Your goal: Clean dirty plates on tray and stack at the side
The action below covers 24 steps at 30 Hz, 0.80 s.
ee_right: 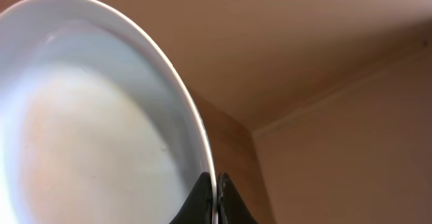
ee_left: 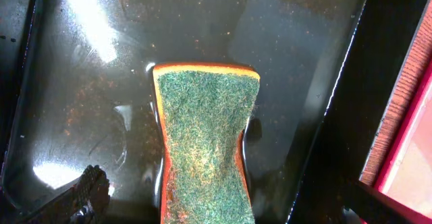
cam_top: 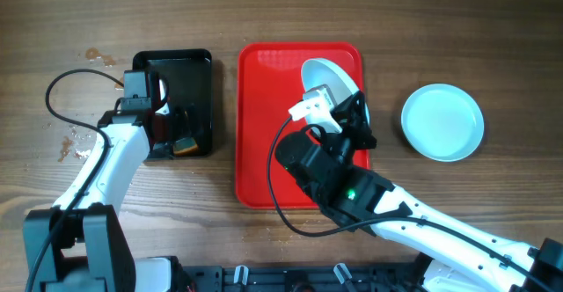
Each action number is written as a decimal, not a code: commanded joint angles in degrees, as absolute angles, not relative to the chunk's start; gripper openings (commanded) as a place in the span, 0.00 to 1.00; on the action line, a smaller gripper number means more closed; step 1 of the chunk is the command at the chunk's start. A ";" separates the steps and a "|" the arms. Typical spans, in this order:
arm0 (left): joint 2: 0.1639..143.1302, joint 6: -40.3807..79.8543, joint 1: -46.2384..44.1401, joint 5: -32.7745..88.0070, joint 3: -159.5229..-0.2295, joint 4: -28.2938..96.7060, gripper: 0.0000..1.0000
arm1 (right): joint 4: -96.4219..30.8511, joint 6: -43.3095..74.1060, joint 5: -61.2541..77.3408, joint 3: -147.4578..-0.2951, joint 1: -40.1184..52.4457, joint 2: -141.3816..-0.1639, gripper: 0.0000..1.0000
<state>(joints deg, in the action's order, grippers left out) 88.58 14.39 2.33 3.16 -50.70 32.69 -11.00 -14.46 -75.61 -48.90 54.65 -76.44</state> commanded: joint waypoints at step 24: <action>88.18 13.69 2.52 4.03 -50.57 32.51 1.00 | -34.59 17.19 18.79 -50.06 -28.51 -75.18 0.45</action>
